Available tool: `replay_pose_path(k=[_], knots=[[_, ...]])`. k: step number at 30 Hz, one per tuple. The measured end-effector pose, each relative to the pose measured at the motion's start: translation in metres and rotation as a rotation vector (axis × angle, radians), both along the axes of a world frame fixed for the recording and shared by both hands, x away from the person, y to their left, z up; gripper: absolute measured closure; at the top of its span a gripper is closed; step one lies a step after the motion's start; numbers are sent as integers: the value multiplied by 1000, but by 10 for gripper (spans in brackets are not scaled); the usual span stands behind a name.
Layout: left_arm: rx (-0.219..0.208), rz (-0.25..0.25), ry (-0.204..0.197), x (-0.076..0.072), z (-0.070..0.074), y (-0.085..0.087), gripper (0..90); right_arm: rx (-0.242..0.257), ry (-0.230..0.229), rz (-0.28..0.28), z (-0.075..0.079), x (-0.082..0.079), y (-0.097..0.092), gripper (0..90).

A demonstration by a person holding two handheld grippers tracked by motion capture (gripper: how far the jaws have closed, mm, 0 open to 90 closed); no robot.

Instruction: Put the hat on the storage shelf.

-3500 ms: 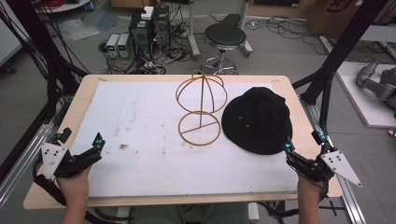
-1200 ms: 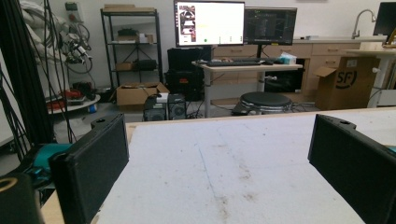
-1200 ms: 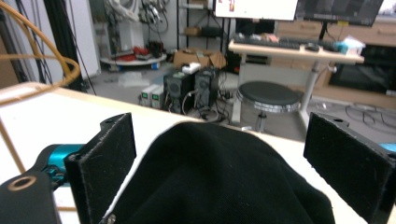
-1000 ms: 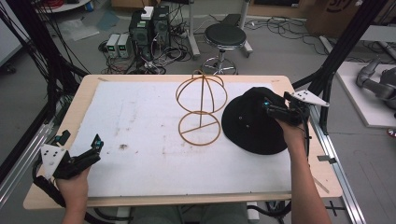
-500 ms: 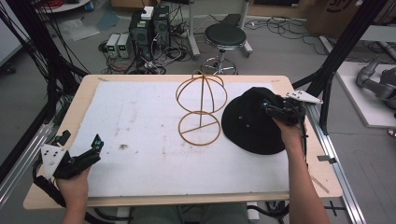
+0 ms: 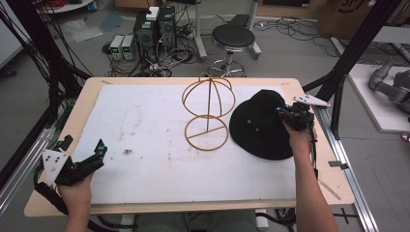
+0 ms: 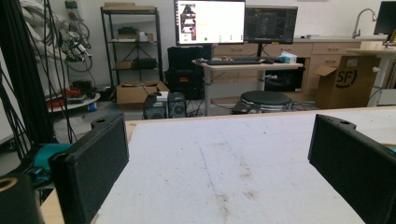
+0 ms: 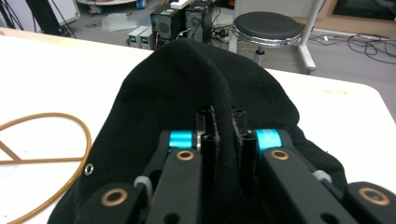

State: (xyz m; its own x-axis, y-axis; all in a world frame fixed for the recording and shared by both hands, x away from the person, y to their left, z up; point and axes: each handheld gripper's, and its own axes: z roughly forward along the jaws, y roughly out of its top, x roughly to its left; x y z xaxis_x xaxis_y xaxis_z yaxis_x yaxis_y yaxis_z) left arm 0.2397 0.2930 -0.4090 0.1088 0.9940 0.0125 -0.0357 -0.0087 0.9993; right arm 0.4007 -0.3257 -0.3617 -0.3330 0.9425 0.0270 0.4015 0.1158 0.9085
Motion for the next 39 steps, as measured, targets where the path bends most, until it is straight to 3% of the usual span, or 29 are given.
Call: replay_pose_path(k=[3,7,8,12,19,21,23,24,39], knots=[[-4,2,-3,0,0,0,55,61,-11,-16,0,-1,-4,888],[-4,5,1,-1,0,1,55,105,-38,-31,3,-4,-7,890],[-7,5,-1,0,0,1,55,155,-73,-44,7,-7,-10,890],[-7,5,-2,0,0,1,55,205,-109,-59,14,-11,-17,890],[-4,0,-3,0,1,-1,55,176,-154,-91,28,-19,-23,889],[-5,-2,-3,1,1,-2,55,138,-193,-85,43,-24,-22,888],[-5,-2,-4,1,1,-2,55,131,-203,-84,47,-25,-21,888],[-3,-2,-5,1,1,-3,55,117,-231,-73,58,-27,-19,887],[-5,3,-11,-1,2,-1,55,95,-381,-75,126,-37,-13,884]])
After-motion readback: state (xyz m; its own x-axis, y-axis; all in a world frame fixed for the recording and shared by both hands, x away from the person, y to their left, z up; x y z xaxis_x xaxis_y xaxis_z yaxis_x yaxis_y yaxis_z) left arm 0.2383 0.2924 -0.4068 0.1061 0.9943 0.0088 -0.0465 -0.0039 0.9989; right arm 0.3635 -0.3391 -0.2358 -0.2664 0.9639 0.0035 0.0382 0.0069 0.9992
